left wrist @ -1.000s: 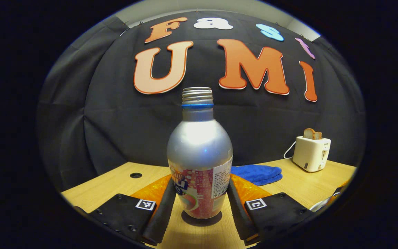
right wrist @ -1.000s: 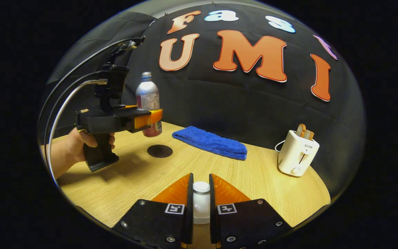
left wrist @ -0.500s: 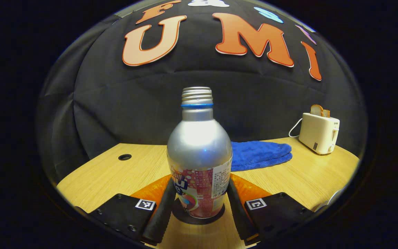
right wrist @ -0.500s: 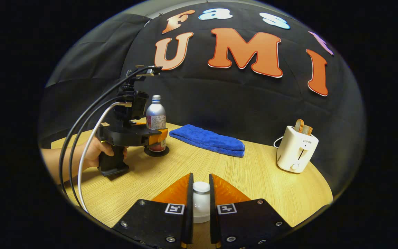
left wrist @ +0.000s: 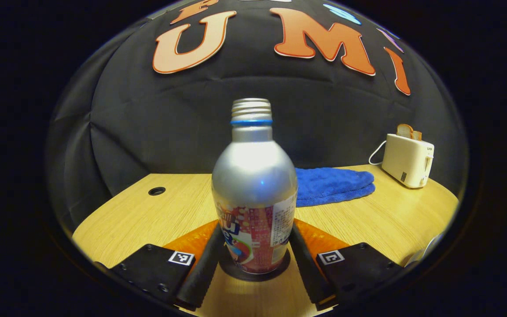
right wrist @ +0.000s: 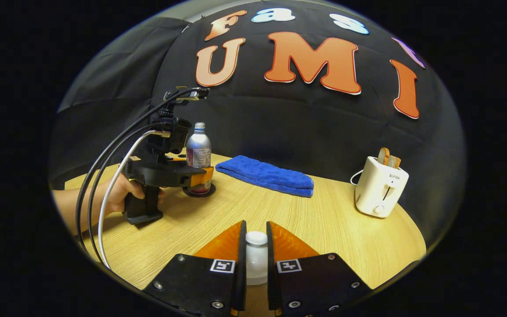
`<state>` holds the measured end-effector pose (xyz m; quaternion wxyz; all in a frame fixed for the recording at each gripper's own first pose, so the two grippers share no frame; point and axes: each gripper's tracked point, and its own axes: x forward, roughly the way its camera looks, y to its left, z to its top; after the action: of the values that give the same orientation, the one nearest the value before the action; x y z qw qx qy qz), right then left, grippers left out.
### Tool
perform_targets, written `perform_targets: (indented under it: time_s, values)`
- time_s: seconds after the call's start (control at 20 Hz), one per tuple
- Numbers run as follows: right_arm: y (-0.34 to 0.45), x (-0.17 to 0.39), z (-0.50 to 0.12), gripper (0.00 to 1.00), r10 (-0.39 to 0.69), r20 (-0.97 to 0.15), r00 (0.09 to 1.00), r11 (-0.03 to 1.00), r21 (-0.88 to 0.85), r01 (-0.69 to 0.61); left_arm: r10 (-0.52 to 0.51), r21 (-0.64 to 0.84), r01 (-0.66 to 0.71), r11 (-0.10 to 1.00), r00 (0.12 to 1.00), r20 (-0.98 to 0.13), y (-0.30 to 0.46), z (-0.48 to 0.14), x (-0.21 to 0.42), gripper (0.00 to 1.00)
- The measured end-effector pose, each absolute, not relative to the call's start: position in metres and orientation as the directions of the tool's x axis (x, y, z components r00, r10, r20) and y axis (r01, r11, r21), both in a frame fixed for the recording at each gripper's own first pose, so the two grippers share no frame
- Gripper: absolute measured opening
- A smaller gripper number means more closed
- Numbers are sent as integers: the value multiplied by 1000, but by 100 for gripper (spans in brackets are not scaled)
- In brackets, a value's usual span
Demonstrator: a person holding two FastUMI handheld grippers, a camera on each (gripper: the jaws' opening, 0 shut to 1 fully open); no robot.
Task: Open the teacup lid with one hand, grasp the water bottle and pour water into the teacup with the other hand; after pouring, place the water bottle on the coaster and then close the teacup lid.
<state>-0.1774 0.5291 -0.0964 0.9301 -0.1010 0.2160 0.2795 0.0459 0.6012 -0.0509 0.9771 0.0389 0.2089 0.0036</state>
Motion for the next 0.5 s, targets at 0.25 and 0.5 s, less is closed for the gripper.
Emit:
perform_targets:
  time_s: [0.25,0.5]
  values:
    - [529,-178,-101,20,479,-473,740,815,-74,-575,-20,26,32,999,925,-379,597,-34,37,89]
    - [531,-180,-104,20,484,-482,730,808,-73,-584,-29,62,53,997,940,-340,595,-16,25,96]
